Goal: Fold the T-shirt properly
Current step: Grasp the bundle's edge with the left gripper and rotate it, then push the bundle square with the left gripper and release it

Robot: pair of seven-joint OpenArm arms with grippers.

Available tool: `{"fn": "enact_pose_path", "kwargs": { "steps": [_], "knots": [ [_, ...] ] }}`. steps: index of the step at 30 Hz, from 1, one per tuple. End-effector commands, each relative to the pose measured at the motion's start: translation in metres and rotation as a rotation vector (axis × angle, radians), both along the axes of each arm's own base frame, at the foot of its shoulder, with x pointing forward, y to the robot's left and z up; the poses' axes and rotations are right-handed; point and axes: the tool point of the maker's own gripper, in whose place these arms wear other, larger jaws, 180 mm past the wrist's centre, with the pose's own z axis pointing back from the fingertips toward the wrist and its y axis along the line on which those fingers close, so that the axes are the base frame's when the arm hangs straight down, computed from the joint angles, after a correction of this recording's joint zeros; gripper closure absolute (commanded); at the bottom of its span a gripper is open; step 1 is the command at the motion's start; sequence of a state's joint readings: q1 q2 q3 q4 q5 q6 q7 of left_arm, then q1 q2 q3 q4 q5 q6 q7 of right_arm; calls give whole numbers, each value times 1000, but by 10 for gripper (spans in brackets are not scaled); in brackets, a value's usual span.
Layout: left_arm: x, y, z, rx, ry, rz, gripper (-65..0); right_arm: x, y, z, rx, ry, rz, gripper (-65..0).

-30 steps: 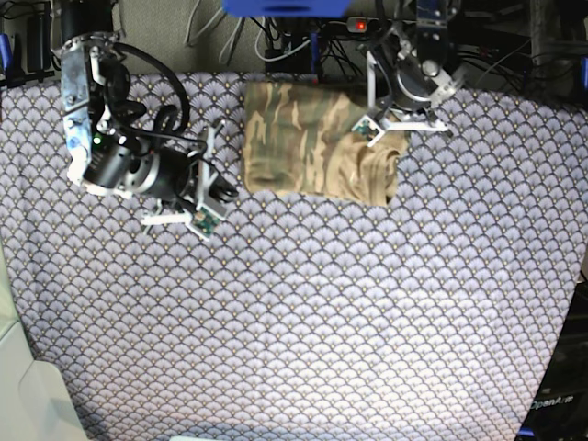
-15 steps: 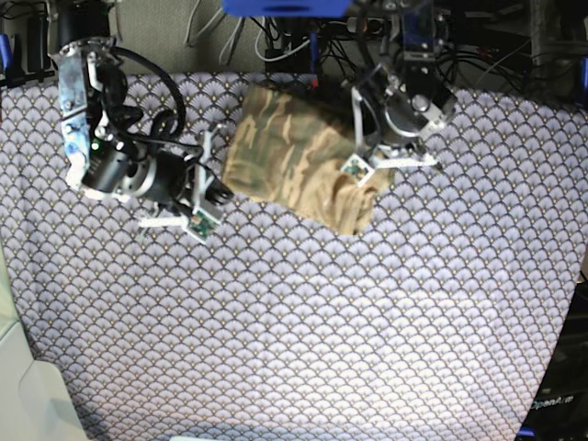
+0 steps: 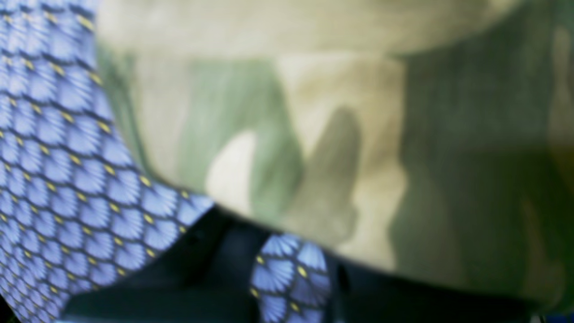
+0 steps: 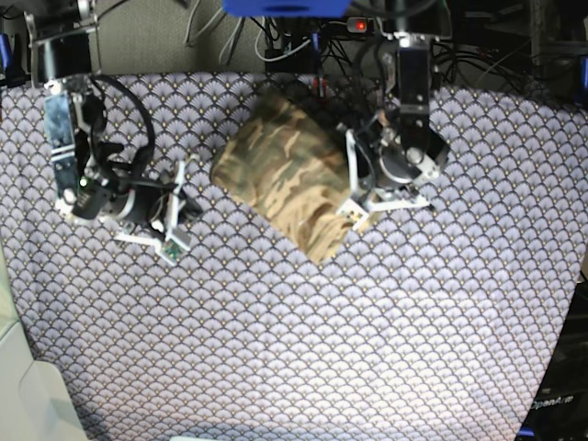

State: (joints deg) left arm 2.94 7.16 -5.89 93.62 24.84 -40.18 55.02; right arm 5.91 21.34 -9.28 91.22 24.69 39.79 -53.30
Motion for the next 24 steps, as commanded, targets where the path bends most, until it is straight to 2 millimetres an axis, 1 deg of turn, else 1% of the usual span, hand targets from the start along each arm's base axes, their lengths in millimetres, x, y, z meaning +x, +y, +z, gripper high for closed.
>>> {"fn": "enact_pose_path", "kwargs": {
  "steps": [1, 4, 7, 9, 11, 14, 17, 20, 22, 24],
  "knots": [
    [14, -7, 12, -28, -48, -3, 0, 9, -5, 7, 14, -29, 0, 0],
    [23, -14, 14, -43, -51, -6, 0, 14, -12, -5, 45, -8, -34, 0],
    [30, -17, 13, -50, -47, -11, 0, 12, -15, -17, 64, 20, -56, 0],
    [35, -20, 13, -55, -44, -14, 0, 7, -14, -20, 70, 27, -56, 0],
    [42, -23, 14, -62, -47, -19, 0, -4, -9, -24, 77, 40, -48, 0],
    [50, -25, 14, -67, -49, -25, 0, -19, 9, -23, 106, 41, -24, 0],
    [61, -27, 15, -68, -48, -31, 0, -34, 22, -21, 127, 42, -4, 0],
    [68, -31, 12, -74, -33, -40, 0, -49, 32, -23, 149, 56, 7, 0],
    [71, -37, 10, -103, -21, -45, 0, -58, 41, -25, 169, 68, 9, 0],
    [76, -50, 14, -181, -32, -53, 0, -66, 45, -26, 179, 79, 11, 0]
  ]
}}
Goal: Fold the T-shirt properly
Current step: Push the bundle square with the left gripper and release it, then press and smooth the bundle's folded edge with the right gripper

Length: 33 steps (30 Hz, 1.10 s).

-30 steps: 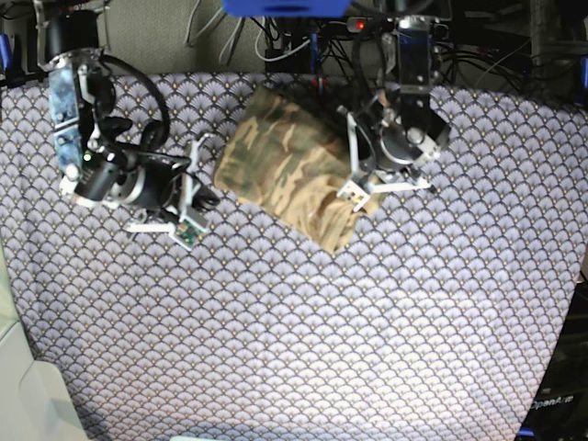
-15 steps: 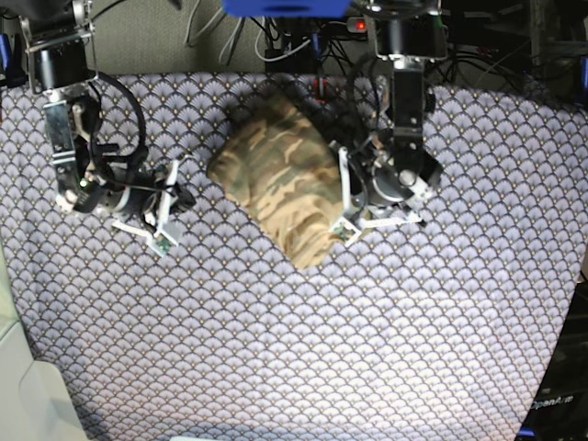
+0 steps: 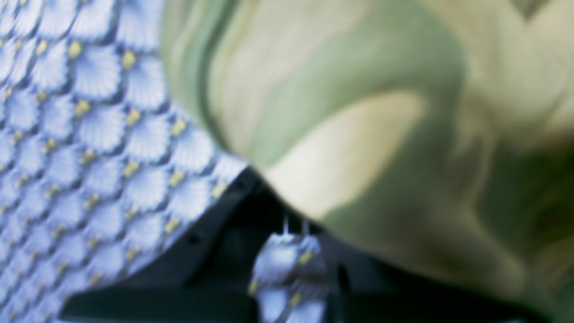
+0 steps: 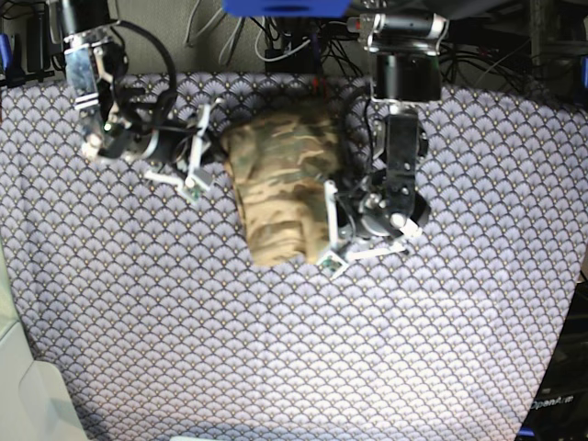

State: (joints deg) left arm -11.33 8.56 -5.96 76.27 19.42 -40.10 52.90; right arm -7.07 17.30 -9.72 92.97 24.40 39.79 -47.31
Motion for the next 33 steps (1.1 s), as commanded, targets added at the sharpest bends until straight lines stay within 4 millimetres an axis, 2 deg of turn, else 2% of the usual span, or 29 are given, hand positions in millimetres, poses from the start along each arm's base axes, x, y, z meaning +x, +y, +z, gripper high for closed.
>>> {"fn": "enact_pose_path", "kwargs": {
  "steps": [1, 4, 9, 14, 16, 19, 21, 24, 27, 30, 33],
  "knots": [
    [14, -14, 16, -69, -53, -7, 0, 7, 4, 13, 35, -43, 1, 0],
    [11, -26, 13, -125, -34, -18, 0, -3, 12, 13, 55, -33, 4, 0],
    [16, -34, 20, -178, -44, -19, 0, -11, 14, 13, 61, -29, 8, 0],
    [18, -32, 24, -184, -54, -11, 0, -13, 14, 11, 59, -20, 7, 0],
    [18, -32, 24, -186, -55, -9, 0, -20, 15, 9, 63, -8, 8, 0],
    [26, -23, 40, -172, -101, 10, 0, -20, 12, 9, 62, -7, -1, 0],
    [30, 1, 54, -132, -141, 52, 0, -17, 4, 10, 49, -16, -11, 0],
    [31, 60, 76, -9, -188, 132, 0, -4, -14, 27, 21, -81, -41, 0],
    [17, 118, 90, 108, -218, 216, 0, 9, -22, 50, 11, -159, -59, 0],
    [-9, 155, 90, 187, -211, 270, 0, 20, -32, 68, -20, -215, -66, 0],
    [-43, 179, 74, 237, -164, 297, 0, 34, -24, 85, -35, -263, -42, 0]
  ]
}}
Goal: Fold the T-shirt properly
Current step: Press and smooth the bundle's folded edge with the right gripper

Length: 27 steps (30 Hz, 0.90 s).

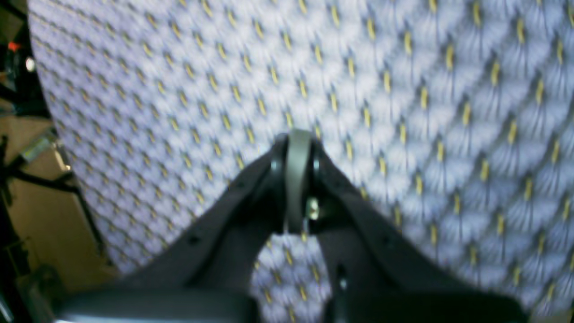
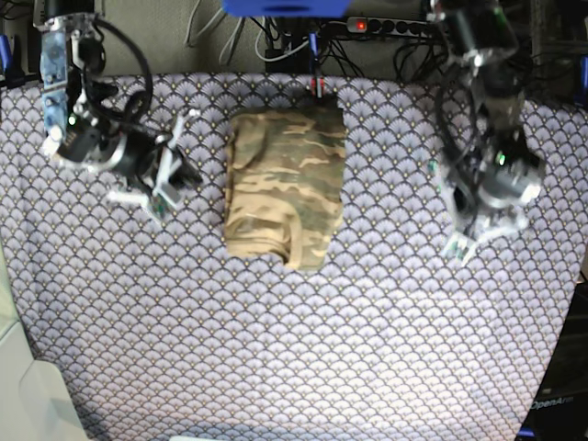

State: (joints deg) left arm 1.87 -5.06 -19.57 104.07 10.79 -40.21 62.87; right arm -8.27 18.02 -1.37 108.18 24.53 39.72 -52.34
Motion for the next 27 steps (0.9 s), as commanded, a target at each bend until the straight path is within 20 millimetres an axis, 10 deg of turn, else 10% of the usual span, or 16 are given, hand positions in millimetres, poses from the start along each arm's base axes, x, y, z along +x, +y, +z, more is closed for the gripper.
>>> {"fn": "enact_pose_path", "kwargs": {
  "steps": [1, 9, 27],
  "knots": [
    [-2, 11, 9, 20, -28, 22, 0, 11, 14, 19, 47, -60, 27, 0],
    [-69, 65, -2, 65, 34, 185, 0, 42, 83, 44, 109, -125, 179, 0],
    [-133, 115, -5, 135, 112, 346, 0, 72, 174, 8, 277, -14, 325, 0]
  ]
}}
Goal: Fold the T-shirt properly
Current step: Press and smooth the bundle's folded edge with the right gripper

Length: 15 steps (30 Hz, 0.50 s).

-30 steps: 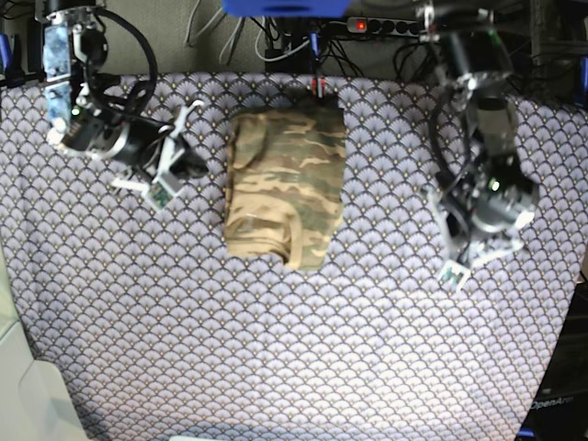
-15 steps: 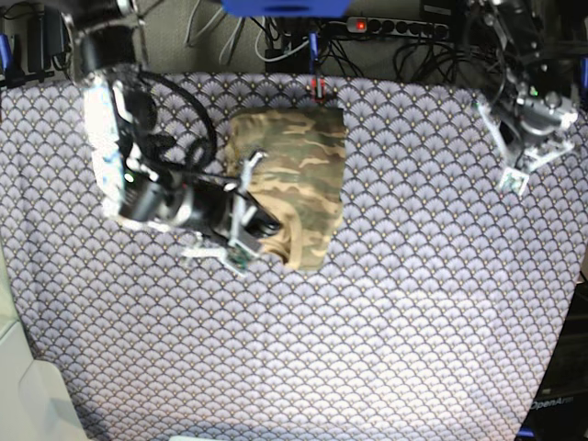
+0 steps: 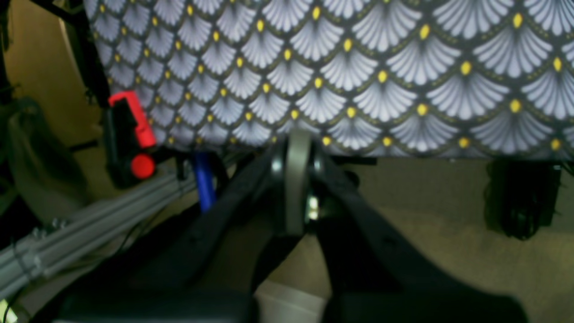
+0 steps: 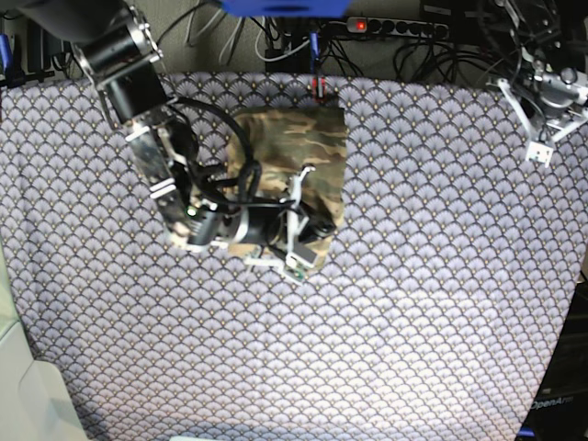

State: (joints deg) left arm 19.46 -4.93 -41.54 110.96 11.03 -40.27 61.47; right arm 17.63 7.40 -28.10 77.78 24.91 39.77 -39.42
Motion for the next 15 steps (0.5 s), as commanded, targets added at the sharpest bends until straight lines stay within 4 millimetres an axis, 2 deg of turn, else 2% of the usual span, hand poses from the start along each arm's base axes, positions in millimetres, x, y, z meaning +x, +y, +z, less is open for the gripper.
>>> {"fn": "enact_pose_path", "kwargs": {
  "steps": [1, 4, 9, 12, 15],
  "knots": [
    [2, 5, 8, 23, -20, 1, 0, 10, 8, 12, 51, -23, 0, 0],
    [-5, 5, 5, 23, 0, 0, 0, 18, 6, -9, 61, 28, -20, 0],
    [-6, 5, 5, 23, 3, 0, 0, 25, -2, -38, 77, 94, -67, 0],
    [-5, 5, 5, 23, 0, 0, 0, 30, -7, -42, 73, 100, -82, 0],
    [-3, 3, 5, 21, -3, -6, 0, 35, -17, -33, 58, 67, -82, 0]
  ]
}}
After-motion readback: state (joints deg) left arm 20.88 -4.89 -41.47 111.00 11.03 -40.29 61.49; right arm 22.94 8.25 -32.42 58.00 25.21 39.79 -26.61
